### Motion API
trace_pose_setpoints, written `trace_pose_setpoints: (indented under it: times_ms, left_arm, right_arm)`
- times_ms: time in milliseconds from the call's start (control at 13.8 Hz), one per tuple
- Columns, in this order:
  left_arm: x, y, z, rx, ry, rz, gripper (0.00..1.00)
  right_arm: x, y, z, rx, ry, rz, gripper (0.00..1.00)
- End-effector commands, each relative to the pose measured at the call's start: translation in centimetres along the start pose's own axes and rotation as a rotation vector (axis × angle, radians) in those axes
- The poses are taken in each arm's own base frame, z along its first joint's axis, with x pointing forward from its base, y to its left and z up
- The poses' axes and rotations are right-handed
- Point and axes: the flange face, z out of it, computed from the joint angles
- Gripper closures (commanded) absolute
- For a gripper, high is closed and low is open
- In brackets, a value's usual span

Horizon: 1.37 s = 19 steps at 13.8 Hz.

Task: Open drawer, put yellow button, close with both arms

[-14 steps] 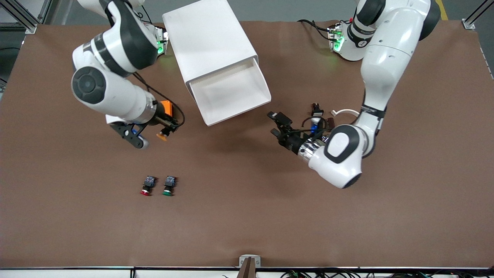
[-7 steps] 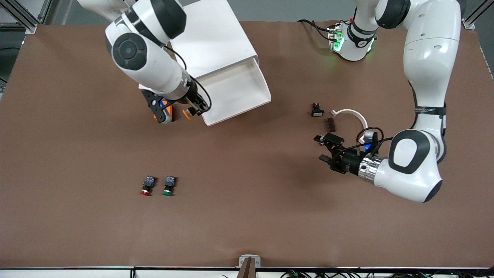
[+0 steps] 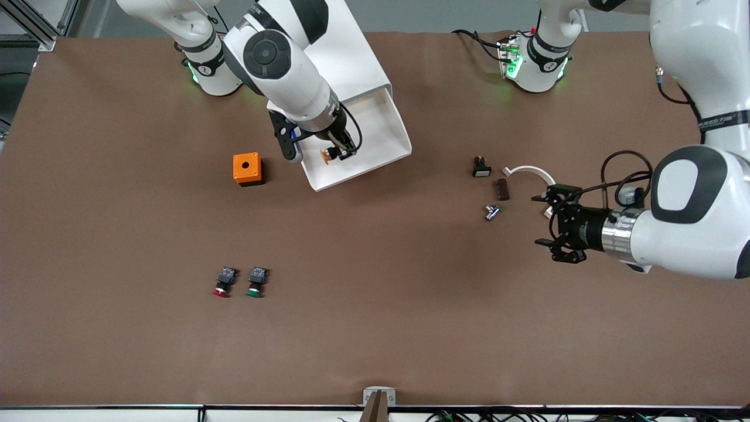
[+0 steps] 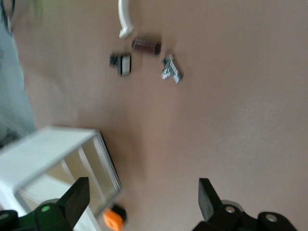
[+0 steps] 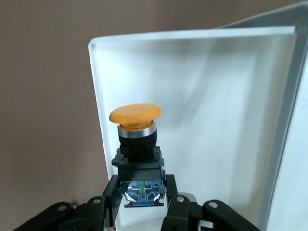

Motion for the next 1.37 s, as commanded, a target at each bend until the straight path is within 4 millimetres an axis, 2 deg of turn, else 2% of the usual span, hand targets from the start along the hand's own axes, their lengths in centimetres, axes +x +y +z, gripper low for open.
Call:
trace_pose_setpoints:
  times_ms: [0,217,434,578,651,795,867,1012,1157,1301]
  left_arm:
    - [-1.1,-2.6,-1.2,-0.025,0.146,0.281,0.01]
    - [-1.1,-3.0,-1.6,-0.026,0.211,0.437,0.01]
    - [-3.1,-3.7,-1.0,-0.017,0.248,0.615,0.01]
    - [-4.0,-3.5,-0.8,-0.039,0.254,0.693,0.01]
    - [-5.2,-3.4,0.3,-0.040,0.263,0.730,0.01]
    - [-7.5,-3.6,1.6,-0.060,0.324,0.785,0.01]
    - [-8.9,-3.8,2.5,-0.064,0.351,0.816,0.01]
    - [-11.1,-3.6,4.4,-0.083,0.372,0.861,0.01]
    - [-13.0,-3.1,6.6,-0.099,0.386,0.915,0.01]
    - [-14.8,-3.2,9.1,-0.061,0.469,1.071,0.01]
  right_arm:
    - [-0.7,0.4,0.3,0.016,0.017,0.028,0.93]
    - [-1.8,-0.1,2.7,0.041,0.047,0.054,0.92]
    - [-2.4,-0.4,4.1,0.053,0.047,0.061,0.90]
    - [-2.4,-0.7,4.7,0.053,0.042,0.080,0.85]
    - [-2.4,-0.6,4.6,0.058,0.052,0.083,0.75]
    - [-2.4,-0.8,4.3,0.064,0.053,0.095,0.39]
    - [-2.5,-0.9,4.0,0.066,0.053,0.095,0.00]
    - [-0.6,-2.5,1.6,0.100,0.038,0.120,0.00]
    - [3.0,-4.5,-2.3,0.110,0.034,0.098,0.00]
    - [6.2,-5.8,-5.9,0.122,0.038,0.006,0.00]
